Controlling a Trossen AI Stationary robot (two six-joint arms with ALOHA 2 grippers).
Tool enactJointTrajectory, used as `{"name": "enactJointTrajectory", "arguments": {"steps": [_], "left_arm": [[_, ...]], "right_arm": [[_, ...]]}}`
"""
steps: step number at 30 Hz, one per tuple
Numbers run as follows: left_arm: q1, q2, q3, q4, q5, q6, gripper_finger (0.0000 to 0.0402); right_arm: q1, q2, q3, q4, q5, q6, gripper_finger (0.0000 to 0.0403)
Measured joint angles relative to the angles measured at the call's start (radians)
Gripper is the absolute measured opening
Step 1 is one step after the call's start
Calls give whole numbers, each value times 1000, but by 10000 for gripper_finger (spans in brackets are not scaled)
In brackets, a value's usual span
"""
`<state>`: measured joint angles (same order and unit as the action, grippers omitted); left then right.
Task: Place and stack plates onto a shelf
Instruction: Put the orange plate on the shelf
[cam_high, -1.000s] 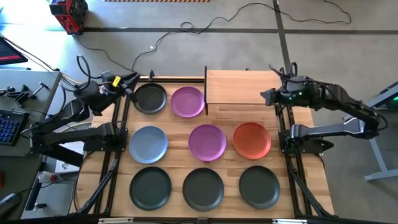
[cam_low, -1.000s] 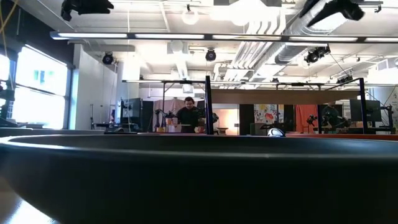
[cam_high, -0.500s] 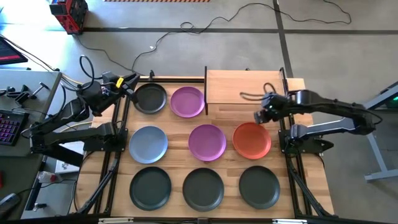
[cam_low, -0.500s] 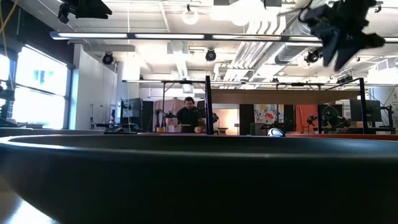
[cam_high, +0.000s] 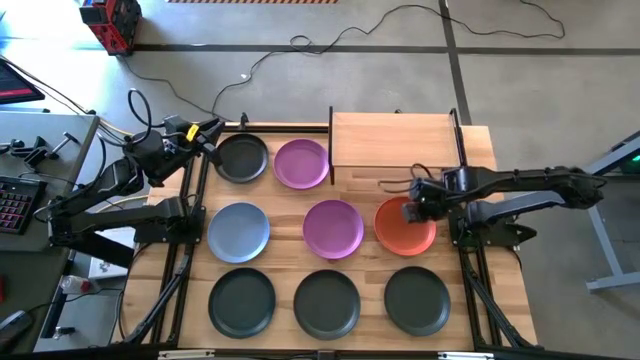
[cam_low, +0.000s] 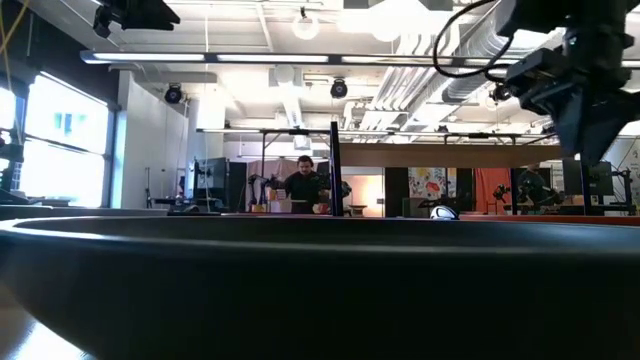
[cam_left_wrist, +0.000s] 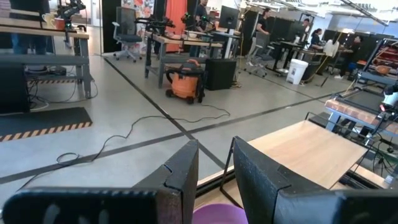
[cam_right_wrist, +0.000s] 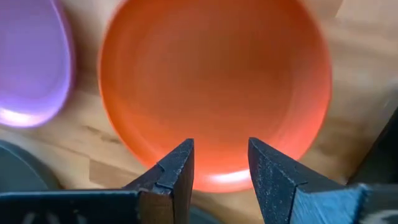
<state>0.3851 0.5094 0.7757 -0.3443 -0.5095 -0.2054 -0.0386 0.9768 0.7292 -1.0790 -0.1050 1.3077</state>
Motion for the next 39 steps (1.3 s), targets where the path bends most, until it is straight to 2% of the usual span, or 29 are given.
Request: {"name": "enactJointTrajectory", "arguments": {"steps": [10, 17, 23, 32, 35, 39], "left_arm": [[0, 21, 0, -2, 0, 0, 90], [0, 27, 0, -2, 0, 0, 90], [0, 27, 0, -2, 0, 0, 90], [0, 27, 0, -2, 0, 0, 90], [0, 27, 0, -2, 0, 0, 90], [0, 27, 0, -2, 0, 0, 90]], "right_arm": [[186, 10, -2, 3, -10, 412, 131], [327, 85, -2, -10, -10, 656, 131], [408, 162, -2, -14, 49, 765, 131], [471, 250, -2, -24, 81, 896, 131], [492, 282, -2, -23, 124, 938, 131], [500, 316, -2, -21, 130, 947, 131]]}}
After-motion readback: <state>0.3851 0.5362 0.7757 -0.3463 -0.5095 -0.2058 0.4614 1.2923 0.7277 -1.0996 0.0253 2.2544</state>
